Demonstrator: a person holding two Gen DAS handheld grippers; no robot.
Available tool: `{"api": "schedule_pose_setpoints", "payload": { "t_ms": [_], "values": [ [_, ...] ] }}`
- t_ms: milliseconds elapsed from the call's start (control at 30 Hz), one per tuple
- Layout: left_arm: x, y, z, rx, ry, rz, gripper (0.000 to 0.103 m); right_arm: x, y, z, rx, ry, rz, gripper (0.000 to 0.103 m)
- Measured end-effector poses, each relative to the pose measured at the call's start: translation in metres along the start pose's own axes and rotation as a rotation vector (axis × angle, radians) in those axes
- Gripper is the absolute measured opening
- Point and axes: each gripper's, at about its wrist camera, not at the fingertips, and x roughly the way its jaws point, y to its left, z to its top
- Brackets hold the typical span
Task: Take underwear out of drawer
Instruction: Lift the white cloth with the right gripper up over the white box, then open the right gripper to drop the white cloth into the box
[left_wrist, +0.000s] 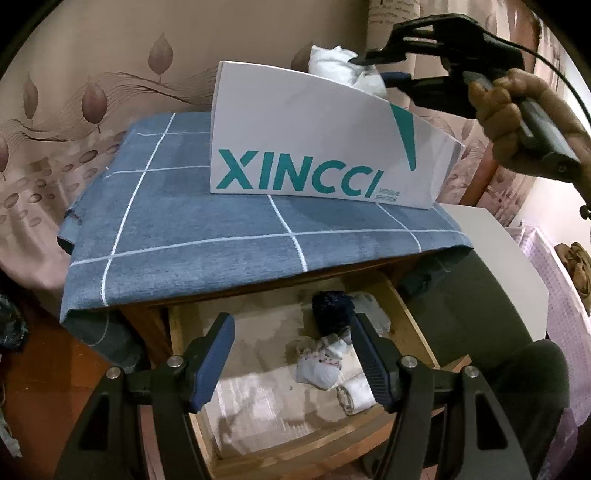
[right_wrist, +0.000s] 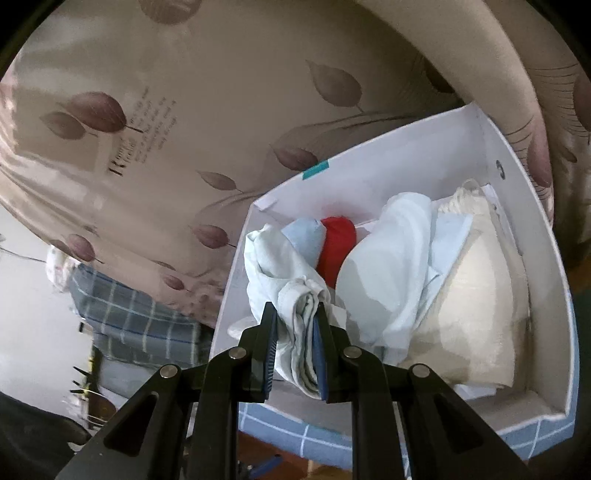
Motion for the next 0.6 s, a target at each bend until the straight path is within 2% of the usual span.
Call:
{"api": "schedule_pose_setpoints", "payload": {
  "t_ms": [67,600],
  "values": [
    [0.0,0.001,0.0,-0.001,0.002,0.009,0.067,0.01,0.0,0.0,-0.025,0.008,-0.046,0.017],
    [0.007,0.003,0.0,0.007,0.04,0.091,0.067,0.037,0.0,-0.009,-0.134,0.023,-0.163,0.018]
  ]
}}
